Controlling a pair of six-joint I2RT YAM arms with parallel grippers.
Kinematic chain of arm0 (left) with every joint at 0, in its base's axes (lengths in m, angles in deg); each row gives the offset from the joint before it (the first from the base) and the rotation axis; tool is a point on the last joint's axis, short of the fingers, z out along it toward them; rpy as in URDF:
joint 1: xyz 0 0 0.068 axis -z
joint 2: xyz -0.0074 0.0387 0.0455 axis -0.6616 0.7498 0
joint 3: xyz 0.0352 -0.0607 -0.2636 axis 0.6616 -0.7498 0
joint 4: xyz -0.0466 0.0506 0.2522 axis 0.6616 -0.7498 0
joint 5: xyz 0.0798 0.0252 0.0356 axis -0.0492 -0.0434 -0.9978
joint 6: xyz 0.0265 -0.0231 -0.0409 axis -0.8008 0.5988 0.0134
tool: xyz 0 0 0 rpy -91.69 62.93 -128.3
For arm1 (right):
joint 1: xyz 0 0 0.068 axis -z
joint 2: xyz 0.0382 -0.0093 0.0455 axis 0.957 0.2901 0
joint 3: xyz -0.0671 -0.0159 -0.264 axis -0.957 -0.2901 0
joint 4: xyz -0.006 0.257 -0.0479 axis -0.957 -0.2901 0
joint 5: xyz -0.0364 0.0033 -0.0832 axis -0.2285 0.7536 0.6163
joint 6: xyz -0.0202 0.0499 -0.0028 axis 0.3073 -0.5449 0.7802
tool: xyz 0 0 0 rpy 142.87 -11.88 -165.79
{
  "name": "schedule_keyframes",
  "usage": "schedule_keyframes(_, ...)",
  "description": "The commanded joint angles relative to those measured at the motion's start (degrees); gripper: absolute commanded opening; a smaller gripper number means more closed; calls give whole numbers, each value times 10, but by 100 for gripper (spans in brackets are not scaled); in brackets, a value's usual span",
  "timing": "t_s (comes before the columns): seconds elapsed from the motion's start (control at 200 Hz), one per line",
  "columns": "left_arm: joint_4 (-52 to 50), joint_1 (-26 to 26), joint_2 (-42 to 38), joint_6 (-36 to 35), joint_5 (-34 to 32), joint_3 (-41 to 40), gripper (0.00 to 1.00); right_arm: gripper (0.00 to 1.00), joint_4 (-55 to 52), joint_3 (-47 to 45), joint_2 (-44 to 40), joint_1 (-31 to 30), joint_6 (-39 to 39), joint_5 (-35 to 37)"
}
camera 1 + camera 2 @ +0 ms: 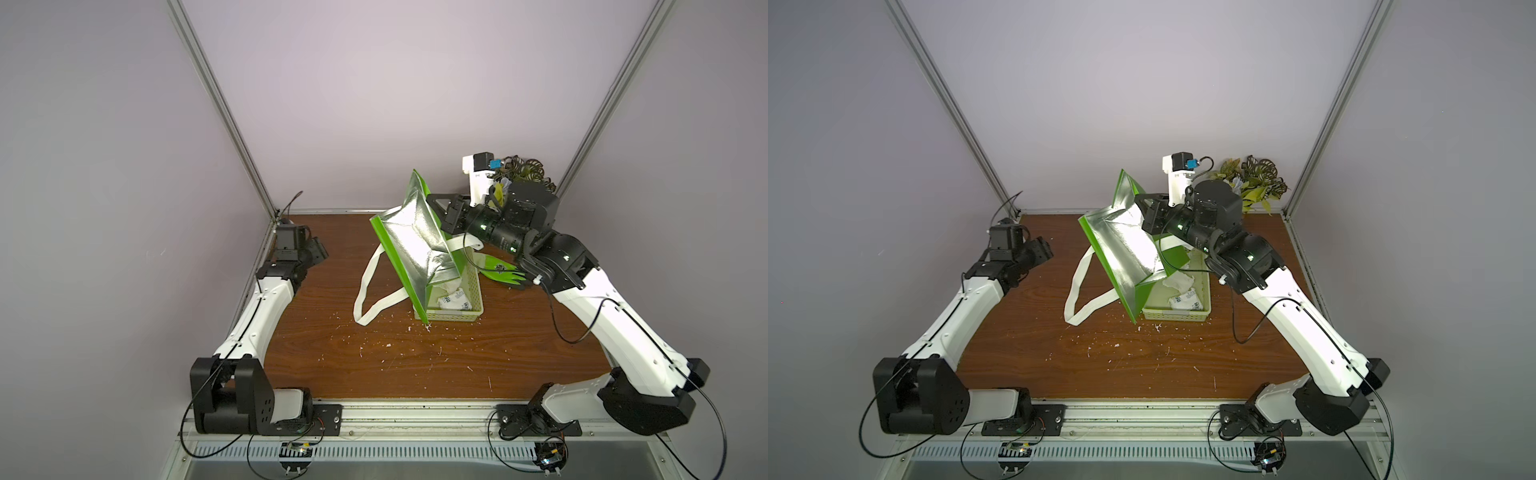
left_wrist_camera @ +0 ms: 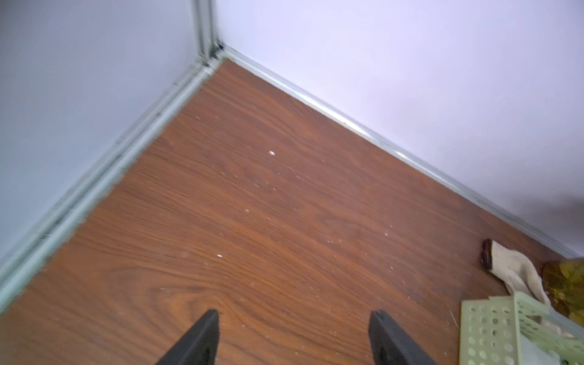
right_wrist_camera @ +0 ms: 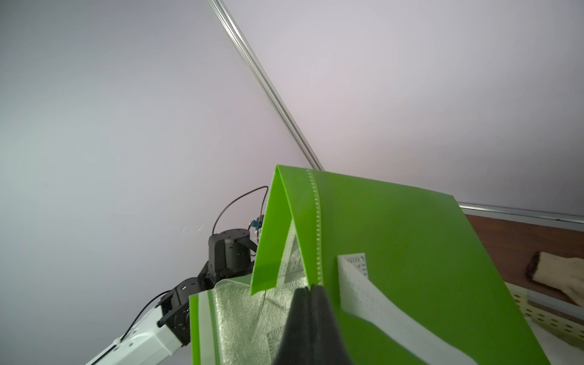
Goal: Place the ice pack in the delivery bag
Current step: Move the bin to the center of the board, then place the delivery bag at the center of the board.
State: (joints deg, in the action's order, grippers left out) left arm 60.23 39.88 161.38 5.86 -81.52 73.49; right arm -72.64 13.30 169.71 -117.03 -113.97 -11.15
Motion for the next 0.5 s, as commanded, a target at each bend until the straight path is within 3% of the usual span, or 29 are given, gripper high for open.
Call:
schedule_keyframes(0.0, -73, -25, -33, -57, -19, 60, 77, 0, 127, -17, 13, -19, -54, -2)
schedule_keyframes(0.185, -112, -26, -64, -82, -62, 121, 79, 0, 194, -38, 44, -53, -98, -10)
schedule_keyframes(0.495, -155, -26, -55, -112, -137, 200, 79, 0, 271, -169, 57, -58, -186, -24)
